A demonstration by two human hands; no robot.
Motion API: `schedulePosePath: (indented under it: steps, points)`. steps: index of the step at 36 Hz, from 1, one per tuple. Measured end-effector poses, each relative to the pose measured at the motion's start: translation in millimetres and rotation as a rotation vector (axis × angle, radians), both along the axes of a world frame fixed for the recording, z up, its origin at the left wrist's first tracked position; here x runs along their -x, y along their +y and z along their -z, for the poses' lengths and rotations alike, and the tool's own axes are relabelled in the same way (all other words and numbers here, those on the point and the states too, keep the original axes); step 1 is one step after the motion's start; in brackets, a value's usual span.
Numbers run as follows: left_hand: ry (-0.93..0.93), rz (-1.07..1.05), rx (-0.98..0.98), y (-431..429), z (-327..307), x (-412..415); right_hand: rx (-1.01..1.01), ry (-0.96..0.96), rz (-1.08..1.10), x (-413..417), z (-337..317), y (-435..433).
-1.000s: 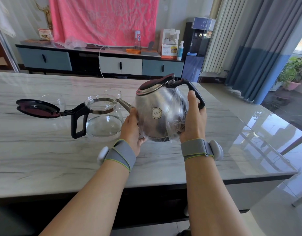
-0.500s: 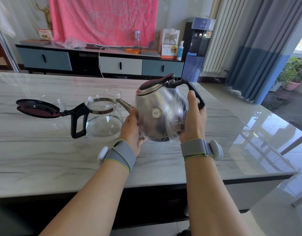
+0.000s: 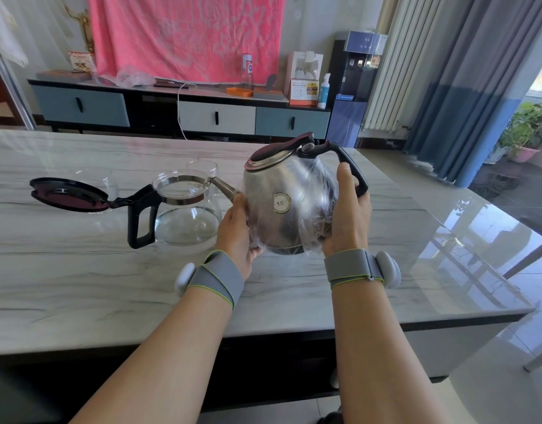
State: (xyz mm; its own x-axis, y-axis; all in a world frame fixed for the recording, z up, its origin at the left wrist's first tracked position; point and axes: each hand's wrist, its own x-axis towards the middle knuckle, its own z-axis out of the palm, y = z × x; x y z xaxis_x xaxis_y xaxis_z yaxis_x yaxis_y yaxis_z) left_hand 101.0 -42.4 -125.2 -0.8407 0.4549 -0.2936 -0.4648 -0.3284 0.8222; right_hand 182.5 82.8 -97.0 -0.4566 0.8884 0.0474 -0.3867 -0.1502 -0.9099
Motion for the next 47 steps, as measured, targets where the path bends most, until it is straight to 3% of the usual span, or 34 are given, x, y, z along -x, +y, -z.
schedulePosePath:
  steps: [47]
  points:
    - [0.001, -0.002, 0.008, 2.2, 3.1, 4.0, -0.007, 0.025, 0.004, 2.3, 1.2, 0.5]
